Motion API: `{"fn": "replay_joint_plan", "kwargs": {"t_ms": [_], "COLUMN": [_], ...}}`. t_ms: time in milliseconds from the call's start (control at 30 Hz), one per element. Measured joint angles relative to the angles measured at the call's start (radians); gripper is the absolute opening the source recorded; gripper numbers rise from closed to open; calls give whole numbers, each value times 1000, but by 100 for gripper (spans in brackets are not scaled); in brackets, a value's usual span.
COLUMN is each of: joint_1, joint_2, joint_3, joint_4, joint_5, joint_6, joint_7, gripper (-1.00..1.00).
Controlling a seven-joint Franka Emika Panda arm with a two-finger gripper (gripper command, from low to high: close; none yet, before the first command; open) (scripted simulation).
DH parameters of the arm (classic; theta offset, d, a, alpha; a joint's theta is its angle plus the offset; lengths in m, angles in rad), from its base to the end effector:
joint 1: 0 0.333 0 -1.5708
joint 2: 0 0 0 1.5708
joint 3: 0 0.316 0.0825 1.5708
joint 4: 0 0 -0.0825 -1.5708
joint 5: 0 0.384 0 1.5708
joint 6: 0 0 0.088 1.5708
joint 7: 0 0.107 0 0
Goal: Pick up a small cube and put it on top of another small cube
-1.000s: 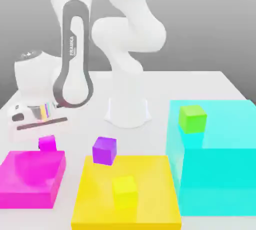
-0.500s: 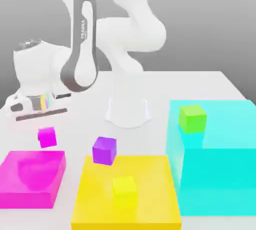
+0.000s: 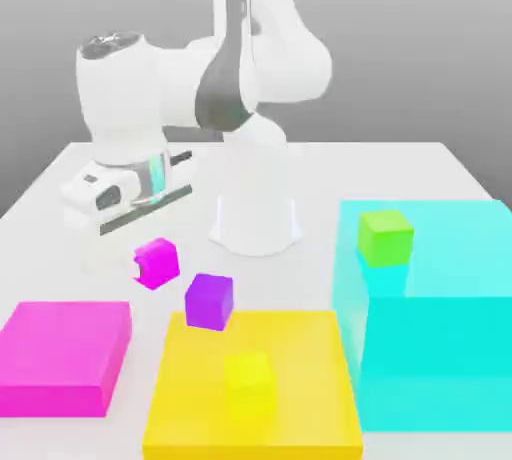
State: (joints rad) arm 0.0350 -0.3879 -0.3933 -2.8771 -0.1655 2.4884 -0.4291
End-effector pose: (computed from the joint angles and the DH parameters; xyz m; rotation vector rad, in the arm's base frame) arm 0.3261 -0.1042 0.2859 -3.0710 -0.3576 -0.0008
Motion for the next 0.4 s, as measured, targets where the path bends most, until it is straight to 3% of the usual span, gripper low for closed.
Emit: {"fn": "replay_joint_plan", "kwargs": {"t_ms": [100, 267, 300, 400], "joint_1": [45, 69, 71, 71], "joint_2": [-82, 50, 77, 77], "joint_3": [72, 63, 58, 58], "joint_4": [12, -21, -28, -28], "joint_5": [-31, -29, -28, -28], "joint_6": [-88, 76, 111, 111], "joint_7": [-24, -41, -43, -43], "gripper": [-100, -100, 100, 100]}}
